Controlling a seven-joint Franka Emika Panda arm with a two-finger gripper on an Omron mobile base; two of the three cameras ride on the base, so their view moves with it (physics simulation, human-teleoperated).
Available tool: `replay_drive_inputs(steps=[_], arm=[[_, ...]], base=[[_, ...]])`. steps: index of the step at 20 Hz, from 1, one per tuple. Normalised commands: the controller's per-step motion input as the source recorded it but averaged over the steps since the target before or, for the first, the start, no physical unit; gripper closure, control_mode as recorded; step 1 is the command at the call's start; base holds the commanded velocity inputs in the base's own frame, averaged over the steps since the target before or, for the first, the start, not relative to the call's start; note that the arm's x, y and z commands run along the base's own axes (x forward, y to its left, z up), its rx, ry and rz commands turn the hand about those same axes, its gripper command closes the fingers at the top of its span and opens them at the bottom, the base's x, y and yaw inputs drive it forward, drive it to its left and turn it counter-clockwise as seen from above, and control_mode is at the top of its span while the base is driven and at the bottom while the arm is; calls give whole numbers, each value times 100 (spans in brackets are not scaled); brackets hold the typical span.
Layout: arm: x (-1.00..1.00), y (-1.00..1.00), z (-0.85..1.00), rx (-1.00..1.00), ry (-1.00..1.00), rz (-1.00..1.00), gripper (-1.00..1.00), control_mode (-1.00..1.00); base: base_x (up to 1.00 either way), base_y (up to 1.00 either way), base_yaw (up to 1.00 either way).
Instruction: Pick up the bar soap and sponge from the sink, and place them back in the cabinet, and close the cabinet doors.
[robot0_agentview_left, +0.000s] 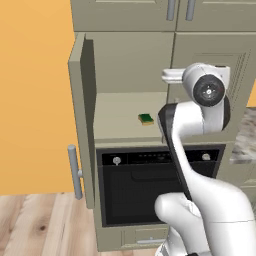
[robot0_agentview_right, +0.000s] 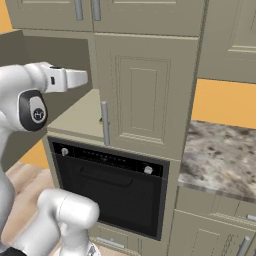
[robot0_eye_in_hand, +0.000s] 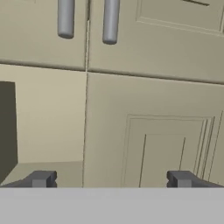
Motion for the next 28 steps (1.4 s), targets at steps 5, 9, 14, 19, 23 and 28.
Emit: replay_drive_inputs(steps=[5,9,14,19,23,28], arm=[[-47,0,0,-4,0,-1,-100,-100],[-36,8,0,-3,-6,0,-100,-100],[-33,11,0,0,-4,0,-100,-100],[-14,20,0,0,0,0,-100,-100],[-13,20,2,0,0,0,-100,-100],[-13,16,8,0,0,0,-100,-100]], base=[[0,0,0],[0,0,0],[0,0,0],[0,0,0],[0,0,0],[0,0,0]])
